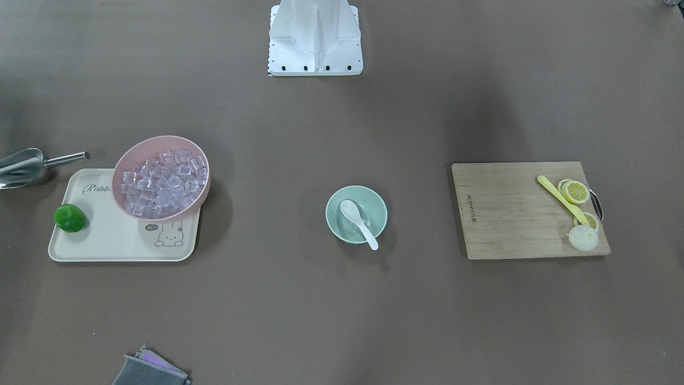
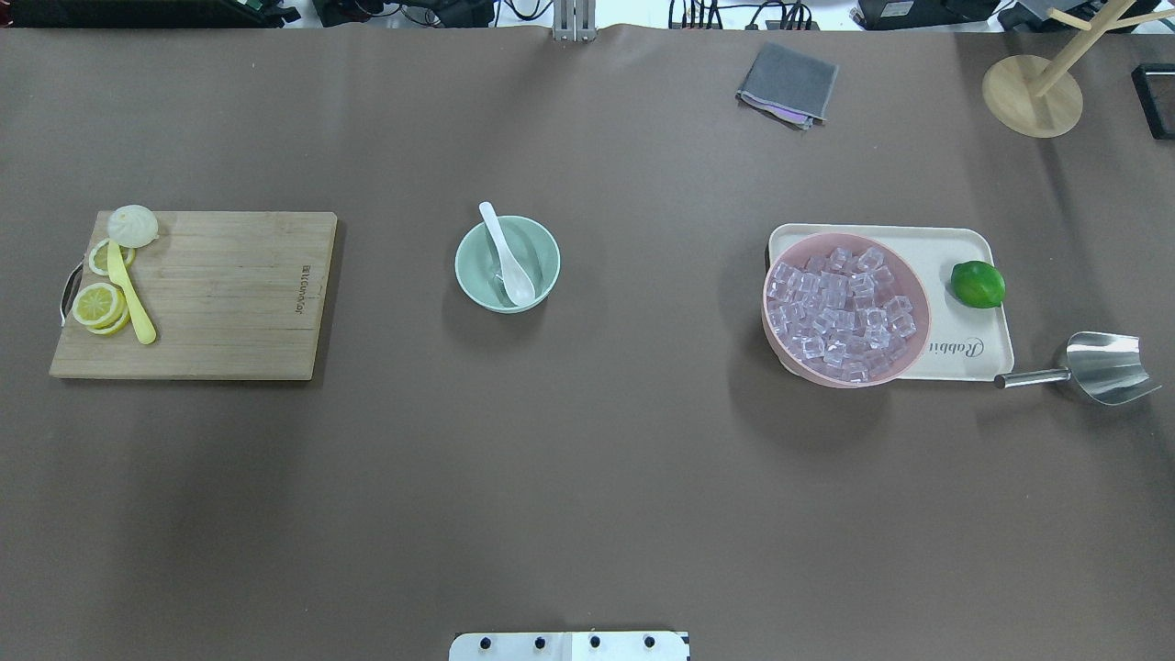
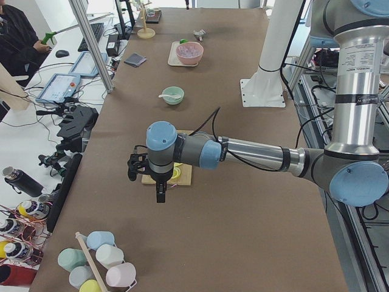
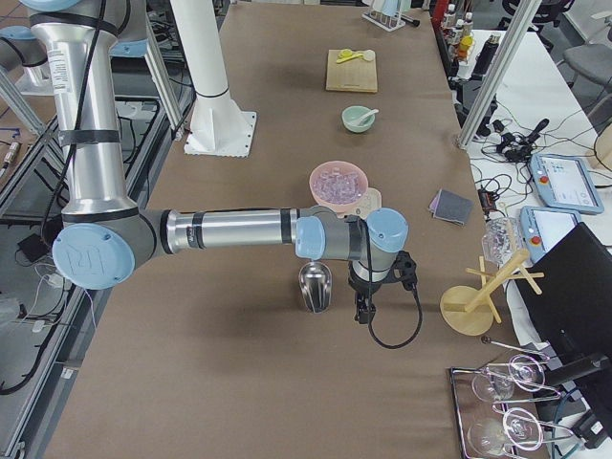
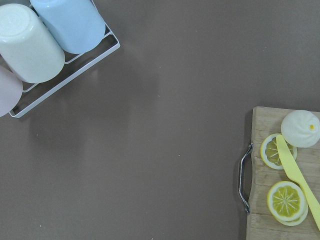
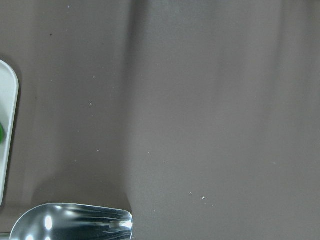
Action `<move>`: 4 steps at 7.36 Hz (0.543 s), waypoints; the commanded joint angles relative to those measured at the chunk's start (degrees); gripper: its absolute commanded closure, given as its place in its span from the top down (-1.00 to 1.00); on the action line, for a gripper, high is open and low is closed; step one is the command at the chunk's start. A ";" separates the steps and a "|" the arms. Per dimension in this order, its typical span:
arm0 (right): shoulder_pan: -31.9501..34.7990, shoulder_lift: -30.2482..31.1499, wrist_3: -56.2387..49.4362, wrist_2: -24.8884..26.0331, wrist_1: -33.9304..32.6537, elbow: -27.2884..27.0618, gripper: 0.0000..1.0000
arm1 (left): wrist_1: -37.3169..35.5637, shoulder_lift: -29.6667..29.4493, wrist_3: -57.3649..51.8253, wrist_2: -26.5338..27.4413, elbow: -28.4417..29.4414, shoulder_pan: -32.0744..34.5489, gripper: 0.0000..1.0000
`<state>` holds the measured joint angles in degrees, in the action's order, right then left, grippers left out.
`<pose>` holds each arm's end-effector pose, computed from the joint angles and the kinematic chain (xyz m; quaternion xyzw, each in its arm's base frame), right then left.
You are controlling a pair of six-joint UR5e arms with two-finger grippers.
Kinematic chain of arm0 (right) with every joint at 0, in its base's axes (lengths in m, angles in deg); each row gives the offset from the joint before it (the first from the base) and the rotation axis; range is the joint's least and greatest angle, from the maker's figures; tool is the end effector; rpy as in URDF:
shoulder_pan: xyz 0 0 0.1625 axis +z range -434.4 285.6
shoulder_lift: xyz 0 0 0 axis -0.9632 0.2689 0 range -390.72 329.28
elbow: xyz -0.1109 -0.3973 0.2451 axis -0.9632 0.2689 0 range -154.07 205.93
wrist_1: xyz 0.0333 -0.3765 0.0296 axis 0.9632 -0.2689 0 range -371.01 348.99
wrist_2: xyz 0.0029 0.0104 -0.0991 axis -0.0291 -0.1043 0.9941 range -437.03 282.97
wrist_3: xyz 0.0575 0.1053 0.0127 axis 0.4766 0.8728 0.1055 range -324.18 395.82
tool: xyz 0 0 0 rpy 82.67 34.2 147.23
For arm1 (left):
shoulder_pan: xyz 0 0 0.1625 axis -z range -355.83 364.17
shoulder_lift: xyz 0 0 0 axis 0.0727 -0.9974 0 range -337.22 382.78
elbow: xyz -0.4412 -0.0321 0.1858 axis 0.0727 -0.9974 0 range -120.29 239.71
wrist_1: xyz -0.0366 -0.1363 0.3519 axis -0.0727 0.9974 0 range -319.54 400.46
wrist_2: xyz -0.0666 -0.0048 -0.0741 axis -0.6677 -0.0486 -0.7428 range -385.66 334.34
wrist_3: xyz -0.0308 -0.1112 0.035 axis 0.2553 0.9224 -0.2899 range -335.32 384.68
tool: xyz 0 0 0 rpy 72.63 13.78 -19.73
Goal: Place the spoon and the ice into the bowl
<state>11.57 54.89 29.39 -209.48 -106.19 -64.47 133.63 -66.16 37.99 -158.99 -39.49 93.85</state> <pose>0.0174 -0.4919 0.7009 0.0044 -0.3620 -0.0837 0.9284 -0.0479 -0.4578 0.6585 0.0473 0.3757 -0.0684 0.9230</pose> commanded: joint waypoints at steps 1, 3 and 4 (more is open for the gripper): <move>0.07 0.08 -0.25 0.17 0.00 -0.04 1.00 | 0.00 -0.19 0.14 0.00 0.41 -0.04 0.96; 0.07 -0.01 -0.25 0.26 0.00 -0.04 1.00 | 0.00 -0.27 0.14 0.00 0.50 -0.04 0.96; 0.07 0.08 -0.34 0.35 0.09 0.05 1.00 | 0.00 -0.71 0.23 0.00 0.59 -0.12 0.96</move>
<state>11.64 54.91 29.14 -209.22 -106.18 -64.50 133.63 -66.52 38.16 -159.01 -38.99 93.79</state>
